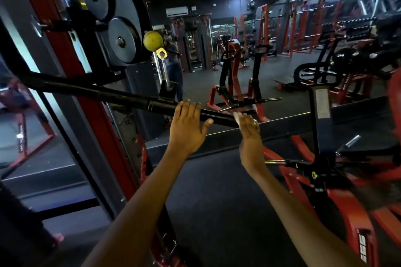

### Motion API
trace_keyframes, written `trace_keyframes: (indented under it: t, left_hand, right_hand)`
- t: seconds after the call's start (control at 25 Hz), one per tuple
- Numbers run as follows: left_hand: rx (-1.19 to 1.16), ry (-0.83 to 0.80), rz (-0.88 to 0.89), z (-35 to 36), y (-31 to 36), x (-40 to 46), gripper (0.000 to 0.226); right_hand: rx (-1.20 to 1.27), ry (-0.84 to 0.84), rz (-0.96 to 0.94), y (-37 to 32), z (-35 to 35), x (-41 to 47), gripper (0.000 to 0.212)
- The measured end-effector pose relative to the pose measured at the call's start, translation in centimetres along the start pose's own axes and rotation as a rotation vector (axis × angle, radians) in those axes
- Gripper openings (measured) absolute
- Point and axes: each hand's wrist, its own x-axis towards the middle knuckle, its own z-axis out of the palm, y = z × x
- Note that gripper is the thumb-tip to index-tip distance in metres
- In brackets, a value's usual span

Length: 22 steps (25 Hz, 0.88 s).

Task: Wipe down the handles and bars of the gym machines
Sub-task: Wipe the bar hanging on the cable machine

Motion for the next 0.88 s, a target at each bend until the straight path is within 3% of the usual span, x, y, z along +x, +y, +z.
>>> trace_keyframes:
  t: [0.08,0.16,0.24,0.4,0.48,0.56,0.64,0.68,0.76,0.88]
  left_hand:
    - [-0.014,-0.003,-0.007,-0.1,0.2,0.1,0.099]
    - [-0.035,0.016,-0.019,-0.1,0.3,0.1,0.102]
    - [-0.035,0.003,-0.016,-0.2,0.1,0.0,0.103]
    - [-0.043,0.008,-0.024,-0.1,-0.1,-0.4,0.101]
    - [-0.036,-0.001,-0.039,0.1,-0.1,-0.6,0.1]
    - [-0.022,-0.011,-0.048,0.1,-0.1,-0.7,0.102]
    - [-0.019,-0.028,-0.048,-0.2,-0.1,-0.7,0.103]
    - [-0.016,-0.029,-0.047,-0.2,0.0,-0.7,0.103]
    - [-0.009,-0.029,-0.053,-0.3,0.0,-0.7,0.105]
    - [0.005,-0.032,-0.059,-0.3,-0.1,-0.7,0.107]
  right_hand:
    - [0.123,0.015,0.194,-2.5,0.3,0.8,0.066]
    - [0.226,-0.124,0.095,-6.5,0.7,1.7,0.057]
    - [0.219,-0.164,-0.076,-5.7,0.7,1.9,0.051]
    - [0.208,-0.016,0.263,1.3,-1.1,0.3,0.053]
    - [0.263,-0.076,0.391,-0.6,-0.7,0.6,0.051]
    - [0.361,-0.191,0.232,-3.9,-0.5,1.6,0.046]
    - [0.277,-0.151,0.045,-3.8,0.5,1.5,0.058]
    - [0.264,-0.112,0.08,-2.5,0.6,1.5,0.065]
    - [0.403,-0.064,0.353,-0.9,0.9,0.6,0.066]
    - [0.755,0.122,0.968,-2.1,0.0,0.8,0.036]
